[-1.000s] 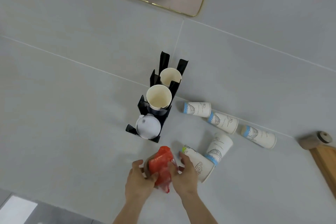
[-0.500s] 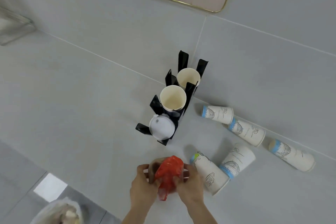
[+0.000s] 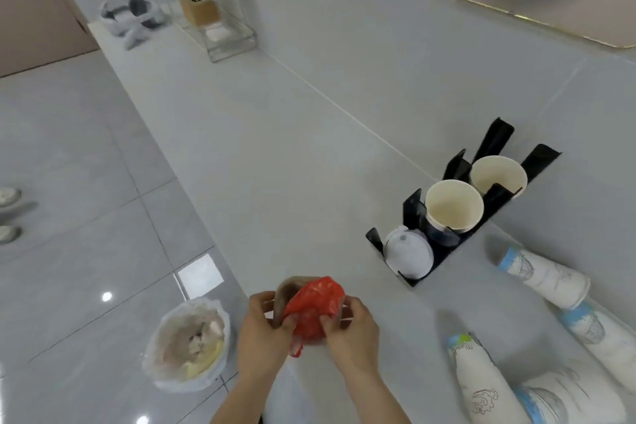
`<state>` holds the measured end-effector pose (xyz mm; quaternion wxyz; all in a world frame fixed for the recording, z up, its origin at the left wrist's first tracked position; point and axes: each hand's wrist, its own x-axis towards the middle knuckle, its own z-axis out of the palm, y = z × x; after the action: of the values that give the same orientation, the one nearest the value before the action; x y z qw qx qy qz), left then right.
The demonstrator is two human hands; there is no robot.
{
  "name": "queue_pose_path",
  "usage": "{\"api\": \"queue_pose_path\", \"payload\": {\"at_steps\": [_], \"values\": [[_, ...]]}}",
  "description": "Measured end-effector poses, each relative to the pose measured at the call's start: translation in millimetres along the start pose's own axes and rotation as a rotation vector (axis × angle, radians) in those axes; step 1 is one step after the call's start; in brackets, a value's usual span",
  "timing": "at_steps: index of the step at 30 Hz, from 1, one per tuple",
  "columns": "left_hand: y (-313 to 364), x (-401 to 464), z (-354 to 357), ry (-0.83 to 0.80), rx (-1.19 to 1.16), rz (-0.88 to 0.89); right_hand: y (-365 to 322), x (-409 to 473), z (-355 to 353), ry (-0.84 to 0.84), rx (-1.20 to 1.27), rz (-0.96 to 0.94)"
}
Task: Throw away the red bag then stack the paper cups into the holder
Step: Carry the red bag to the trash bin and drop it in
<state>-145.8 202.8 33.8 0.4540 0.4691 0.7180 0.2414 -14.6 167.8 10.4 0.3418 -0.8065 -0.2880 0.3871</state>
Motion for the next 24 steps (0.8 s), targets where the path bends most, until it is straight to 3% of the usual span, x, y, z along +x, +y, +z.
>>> {"api": "queue_pose_path", "payload": {"at_steps": [14,24], "values": [[-96.4,73.5,-169.5,0.23,-0.238,-0.092,-97.5,-48.8,184.6,-0.297,-0.127,-0.024],[-188.3,113.6,-234.7,0.203,-0.217,-0.303,-94.1,-74.2,307.1,-0.429,-0.266,0.067]]}}
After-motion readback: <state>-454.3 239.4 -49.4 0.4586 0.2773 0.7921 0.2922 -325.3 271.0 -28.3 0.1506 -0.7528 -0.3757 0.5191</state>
